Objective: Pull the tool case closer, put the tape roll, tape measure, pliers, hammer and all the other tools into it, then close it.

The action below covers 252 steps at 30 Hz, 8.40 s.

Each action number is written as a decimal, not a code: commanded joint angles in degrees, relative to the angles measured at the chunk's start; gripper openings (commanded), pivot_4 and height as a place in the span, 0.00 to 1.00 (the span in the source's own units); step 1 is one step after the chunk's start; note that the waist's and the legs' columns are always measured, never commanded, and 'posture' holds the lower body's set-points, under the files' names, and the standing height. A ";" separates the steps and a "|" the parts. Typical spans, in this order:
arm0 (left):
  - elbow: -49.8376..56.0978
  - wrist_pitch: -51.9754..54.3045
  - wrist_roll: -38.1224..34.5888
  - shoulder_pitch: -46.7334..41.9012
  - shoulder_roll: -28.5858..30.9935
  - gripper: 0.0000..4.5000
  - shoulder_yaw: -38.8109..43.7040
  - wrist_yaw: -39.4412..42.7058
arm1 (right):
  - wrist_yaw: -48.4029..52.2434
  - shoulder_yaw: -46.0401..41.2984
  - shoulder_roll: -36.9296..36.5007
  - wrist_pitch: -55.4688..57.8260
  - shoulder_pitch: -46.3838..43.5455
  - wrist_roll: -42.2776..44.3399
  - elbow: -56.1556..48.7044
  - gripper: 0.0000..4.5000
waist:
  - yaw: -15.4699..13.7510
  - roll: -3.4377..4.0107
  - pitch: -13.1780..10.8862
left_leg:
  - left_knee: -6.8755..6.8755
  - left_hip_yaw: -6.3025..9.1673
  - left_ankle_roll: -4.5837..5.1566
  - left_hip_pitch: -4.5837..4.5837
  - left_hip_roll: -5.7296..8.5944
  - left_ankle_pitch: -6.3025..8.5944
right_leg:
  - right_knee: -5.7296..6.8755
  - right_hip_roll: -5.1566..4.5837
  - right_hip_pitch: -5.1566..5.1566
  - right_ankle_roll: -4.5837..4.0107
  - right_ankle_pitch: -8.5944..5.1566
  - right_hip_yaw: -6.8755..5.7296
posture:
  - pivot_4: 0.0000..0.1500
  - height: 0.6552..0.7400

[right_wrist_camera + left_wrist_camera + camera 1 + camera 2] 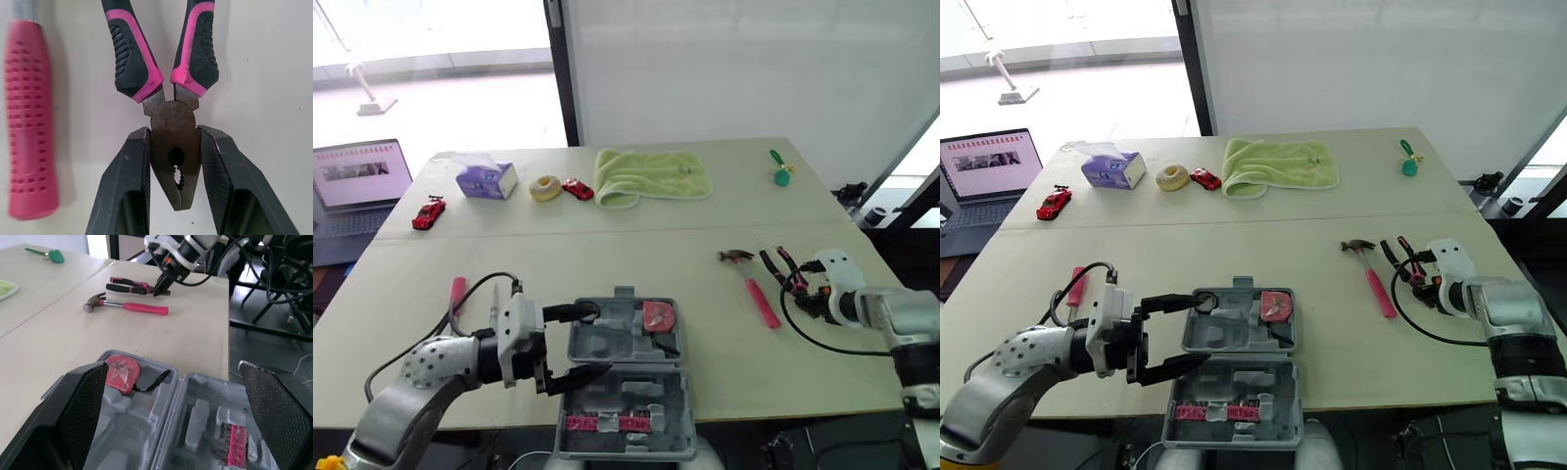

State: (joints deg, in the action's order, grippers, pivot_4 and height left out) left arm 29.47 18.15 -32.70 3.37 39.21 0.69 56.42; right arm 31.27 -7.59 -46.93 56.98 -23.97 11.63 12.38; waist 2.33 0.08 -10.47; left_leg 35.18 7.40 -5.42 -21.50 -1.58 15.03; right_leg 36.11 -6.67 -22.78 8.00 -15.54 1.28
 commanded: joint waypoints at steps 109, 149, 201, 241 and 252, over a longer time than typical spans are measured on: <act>-27.69 -18.41 5.35 1.59 8.50 1.00 10.21 20.45 | 16.25 66.99 22.89 21.40 -47.57 6.36 -20.17 0.96 | 1.74 -0.18 -0.30 | 0.08 0.19 -0.16 -0.94 -0.03 -0.11 | 1.14 0.07 -1.57 0.01 0.02 -0.02 | 1.00 1.00; -25.12 -16.72 5.63 -5.34 5.15 1.00 7.54 20.49 | -3.70 39.16 30.62 -32.72 6.75 -12.31 -19.67 0.01 | 1.54 -0.45 -0.14 | 0.15 0.20 -0.18 -0.84 -0.04 -0.14 | 1.15 0.12 -1.36 0.00 0.03 0.00 | 1.00 1.00; -31.19 -20.33 14.65 -4.38 5.86 0.82 1.41 18.04 | 14.93 21.54 12.84 -12.78 12.00 -9.42 -47.43 0.00 | -1.52 -0.31 1.18 | -0.17 0.20 0.17 0.01 -0.04 0.12 | 0.23 0.15 -0.16 0.00 -0.35 -0.05 | 1.00 1.00; -37.40 -19.21 32.35 -15.53 -0.19 0.01 -17.38 11.84 | 26.28 48.20 2.13 -12.73 -3.33 -25.01 -35.83 0.00 | -1.20 -0.55 0.38 | -0.03 0.18 0.12 0.10 -0.05 0.08 | 0.13 0.18 0.05 -0.05 -0.20 -0.04 | 1.00 1.00; -44.04 -22.72 35.99 -19.48 -2.23 0.01 -18.03 9.93 | 26.18 46.82 6.48 -14.02 -6.63 -26.38 -30.84 0.00 | -1.46 -0.47 0.43 | 0.01 0.19 0.05 0.14 -0.04 0.03 | 0.13 0.18 0.13 -0.02 -0.10 -0.03 | 1.00 1.00</act>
State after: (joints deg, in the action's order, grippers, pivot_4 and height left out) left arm -12.98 -4.15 0.96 -15.66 38.22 -15.42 68.50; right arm 58.33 40.07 -42.94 45.08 -29.26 -14.92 -17.17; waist 0.87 -0.38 -10.03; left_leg 35.21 7.59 -5.37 -21.36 -1.62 15.06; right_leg 36.24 -6.49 -22.64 7.99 -15.64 1.24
